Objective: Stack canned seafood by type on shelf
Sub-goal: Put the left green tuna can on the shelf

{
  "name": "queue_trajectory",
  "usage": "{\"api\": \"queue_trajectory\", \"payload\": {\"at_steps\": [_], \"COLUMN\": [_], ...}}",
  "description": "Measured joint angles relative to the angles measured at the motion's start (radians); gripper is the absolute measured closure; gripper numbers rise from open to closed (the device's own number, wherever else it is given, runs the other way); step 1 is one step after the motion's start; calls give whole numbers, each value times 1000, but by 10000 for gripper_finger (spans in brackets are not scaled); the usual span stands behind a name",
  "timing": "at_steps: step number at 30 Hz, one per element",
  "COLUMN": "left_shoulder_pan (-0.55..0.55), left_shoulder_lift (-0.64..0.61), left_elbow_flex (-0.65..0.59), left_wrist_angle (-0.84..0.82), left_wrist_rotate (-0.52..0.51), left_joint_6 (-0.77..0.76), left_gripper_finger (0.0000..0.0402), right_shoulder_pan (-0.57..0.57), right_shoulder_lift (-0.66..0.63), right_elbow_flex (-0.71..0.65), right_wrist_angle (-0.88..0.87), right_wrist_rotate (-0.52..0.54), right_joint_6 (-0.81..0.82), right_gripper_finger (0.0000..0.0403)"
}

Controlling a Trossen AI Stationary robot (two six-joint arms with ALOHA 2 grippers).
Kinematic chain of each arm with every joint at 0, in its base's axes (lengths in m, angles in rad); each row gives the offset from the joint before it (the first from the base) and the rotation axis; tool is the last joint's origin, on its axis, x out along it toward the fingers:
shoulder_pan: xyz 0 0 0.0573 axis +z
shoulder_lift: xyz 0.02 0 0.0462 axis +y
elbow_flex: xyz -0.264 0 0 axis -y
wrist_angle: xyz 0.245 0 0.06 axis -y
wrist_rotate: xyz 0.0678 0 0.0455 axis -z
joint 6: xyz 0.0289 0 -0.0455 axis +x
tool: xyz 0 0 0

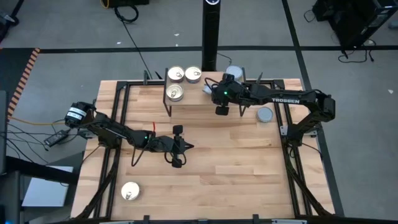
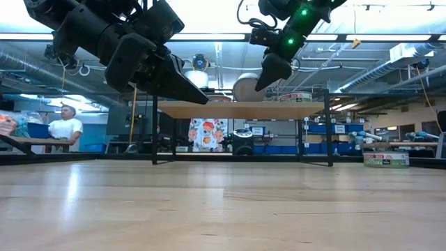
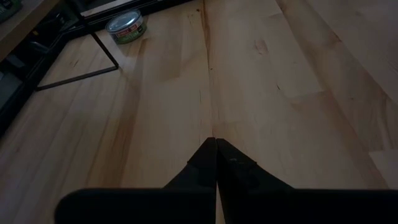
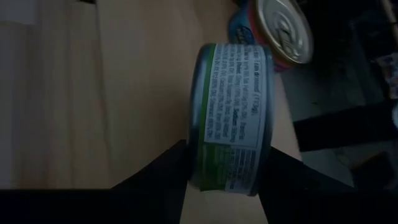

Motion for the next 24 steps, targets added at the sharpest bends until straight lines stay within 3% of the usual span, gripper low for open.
{"api": "queue_trajectory", "payload": {"at_steps": [4, 8, 17, 24], "left_shoulder_pan": [0, 0, 0, 0], "left_shoulder_lift": [0, 0, 0, 0], "left_elbow_flex": [0, 0, 0, 0], "left_wrist_angle": [0, 0, 0, -1], "left_wrist_rotate": [0, 0, 0, 0], "left_joint_6": [0, 0, 0, 0], "left_gripper_finger": [396, 396, 396, 396], "right_shoulder_pan": [13, 29, 69, 60], "right_shoulder_lift": [1, 3, 5, 9], "right_elbow_flex": [0, -2, -4, -4], "right_wrist_angle": [-5, -6, 77, 67], "right_wrist_rotate": [-1, 66, 319, 331], "right_joint_6": [-2, -42, -217, -308], "right_gripper_finger": [223, 224, 249, 249]}}
